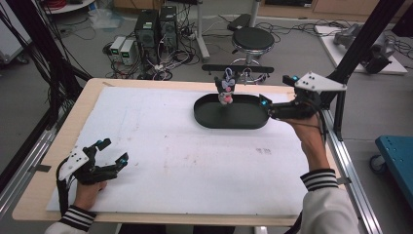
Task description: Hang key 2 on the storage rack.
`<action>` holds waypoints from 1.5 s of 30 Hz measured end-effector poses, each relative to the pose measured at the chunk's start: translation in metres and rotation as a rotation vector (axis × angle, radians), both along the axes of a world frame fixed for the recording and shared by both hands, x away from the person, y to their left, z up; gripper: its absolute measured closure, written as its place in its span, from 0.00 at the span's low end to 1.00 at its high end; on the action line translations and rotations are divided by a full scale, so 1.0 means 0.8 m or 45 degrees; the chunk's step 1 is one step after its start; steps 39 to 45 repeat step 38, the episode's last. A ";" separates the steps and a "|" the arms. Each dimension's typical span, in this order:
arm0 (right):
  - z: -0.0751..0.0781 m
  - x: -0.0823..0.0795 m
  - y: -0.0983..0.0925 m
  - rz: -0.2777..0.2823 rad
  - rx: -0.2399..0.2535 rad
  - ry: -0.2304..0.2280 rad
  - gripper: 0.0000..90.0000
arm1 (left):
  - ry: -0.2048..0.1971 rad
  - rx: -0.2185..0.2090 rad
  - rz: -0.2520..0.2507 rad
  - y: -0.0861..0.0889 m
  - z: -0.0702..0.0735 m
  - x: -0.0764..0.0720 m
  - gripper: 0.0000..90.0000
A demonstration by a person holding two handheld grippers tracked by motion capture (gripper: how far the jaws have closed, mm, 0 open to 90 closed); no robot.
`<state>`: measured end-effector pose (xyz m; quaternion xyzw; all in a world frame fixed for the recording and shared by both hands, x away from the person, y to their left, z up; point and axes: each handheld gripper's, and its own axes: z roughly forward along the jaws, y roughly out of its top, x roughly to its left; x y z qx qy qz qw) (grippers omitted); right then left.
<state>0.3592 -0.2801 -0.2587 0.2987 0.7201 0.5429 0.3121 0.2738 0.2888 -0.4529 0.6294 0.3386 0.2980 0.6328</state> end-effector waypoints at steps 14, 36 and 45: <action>-0.121 -0.061 -0.012 -0.117 0.091 -0.028 0.01 | -0.001 0.006 -0.002 0.000 0.000 0.000 0.13; -0.238 -0.093 -0.002 -0.196 0.177 -0.049 0.01 | -0.004 0.011 -0.003 0.000 0.000 -0.001 0.13; -0.238 -0.095 0.000 -0.198 0.187 -0.041 0.01 | -0.003 0.011 -0.001 0.000 0.000 -0.001 0.13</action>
